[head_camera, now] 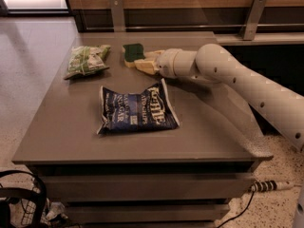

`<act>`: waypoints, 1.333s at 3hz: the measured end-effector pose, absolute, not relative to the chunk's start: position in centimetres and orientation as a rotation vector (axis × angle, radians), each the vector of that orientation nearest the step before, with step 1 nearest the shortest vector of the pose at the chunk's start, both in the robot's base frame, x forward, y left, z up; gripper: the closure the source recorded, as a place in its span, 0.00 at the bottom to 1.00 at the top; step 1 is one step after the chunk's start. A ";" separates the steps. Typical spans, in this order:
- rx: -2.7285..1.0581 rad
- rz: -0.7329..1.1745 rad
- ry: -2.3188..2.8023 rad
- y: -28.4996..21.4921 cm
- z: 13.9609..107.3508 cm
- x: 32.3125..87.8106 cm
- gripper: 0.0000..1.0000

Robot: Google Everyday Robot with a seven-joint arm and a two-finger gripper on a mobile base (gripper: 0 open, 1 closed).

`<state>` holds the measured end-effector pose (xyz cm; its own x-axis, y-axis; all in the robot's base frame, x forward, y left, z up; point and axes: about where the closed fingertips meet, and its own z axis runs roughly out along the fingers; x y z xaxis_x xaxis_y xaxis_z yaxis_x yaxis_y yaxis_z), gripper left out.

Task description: Pick sponge

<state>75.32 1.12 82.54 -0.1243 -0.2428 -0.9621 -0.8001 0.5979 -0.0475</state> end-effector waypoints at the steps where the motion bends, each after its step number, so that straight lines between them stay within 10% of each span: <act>1: -0.879 0.606 1.669 1.2 82.7 75.3 1.00; 4: -0.962 0.638 1.595 -1.8 90.8 73.8 1.00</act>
Offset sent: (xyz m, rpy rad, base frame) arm 0.0012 0.0028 0.0162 0.0128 0.0028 0.0516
